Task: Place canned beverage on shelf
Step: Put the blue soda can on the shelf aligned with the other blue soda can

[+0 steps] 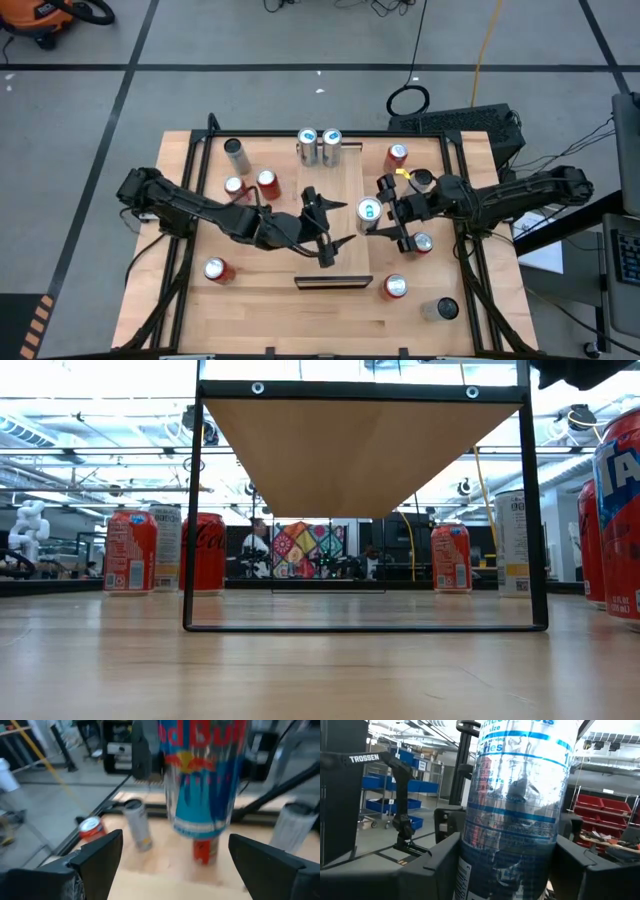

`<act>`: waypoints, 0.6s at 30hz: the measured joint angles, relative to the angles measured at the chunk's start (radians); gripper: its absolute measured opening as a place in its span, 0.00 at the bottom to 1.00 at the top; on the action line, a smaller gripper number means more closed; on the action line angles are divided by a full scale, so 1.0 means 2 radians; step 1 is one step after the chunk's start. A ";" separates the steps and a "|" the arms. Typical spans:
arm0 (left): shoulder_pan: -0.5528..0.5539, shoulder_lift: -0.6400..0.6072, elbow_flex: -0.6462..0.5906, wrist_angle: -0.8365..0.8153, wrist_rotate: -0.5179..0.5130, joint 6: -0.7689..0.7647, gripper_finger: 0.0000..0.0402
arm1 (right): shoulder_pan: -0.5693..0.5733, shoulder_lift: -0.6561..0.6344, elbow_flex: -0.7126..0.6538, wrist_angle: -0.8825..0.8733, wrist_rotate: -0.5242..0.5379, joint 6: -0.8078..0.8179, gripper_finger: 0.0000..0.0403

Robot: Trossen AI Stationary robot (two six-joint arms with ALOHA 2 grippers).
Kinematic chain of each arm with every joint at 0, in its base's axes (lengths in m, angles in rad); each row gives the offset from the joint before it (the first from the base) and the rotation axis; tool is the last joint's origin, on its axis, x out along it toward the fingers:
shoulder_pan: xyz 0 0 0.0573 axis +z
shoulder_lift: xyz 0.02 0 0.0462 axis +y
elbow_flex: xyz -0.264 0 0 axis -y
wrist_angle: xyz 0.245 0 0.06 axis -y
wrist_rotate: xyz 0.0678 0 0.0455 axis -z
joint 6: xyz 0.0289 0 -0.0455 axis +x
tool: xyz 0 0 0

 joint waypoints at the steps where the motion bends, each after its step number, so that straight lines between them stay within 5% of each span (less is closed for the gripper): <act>1: 0.000 0.000 -0.011 0.023 0.008 0.000 0.91 | 0.000 0.003 0.000 0.003 0.001 0.000 0.53; 8: 0.010 0.002 -0.043 0.130 0.067 0.003 0.91 | 0.001 0.025 0.000 0.036 0.005 0.011 0.53; 18: 0.031 0.009 -0.062 0.165 0.097 -0.021 0.91 | 0.001 0.058 0.000 0.098 0.005 0.011 0.53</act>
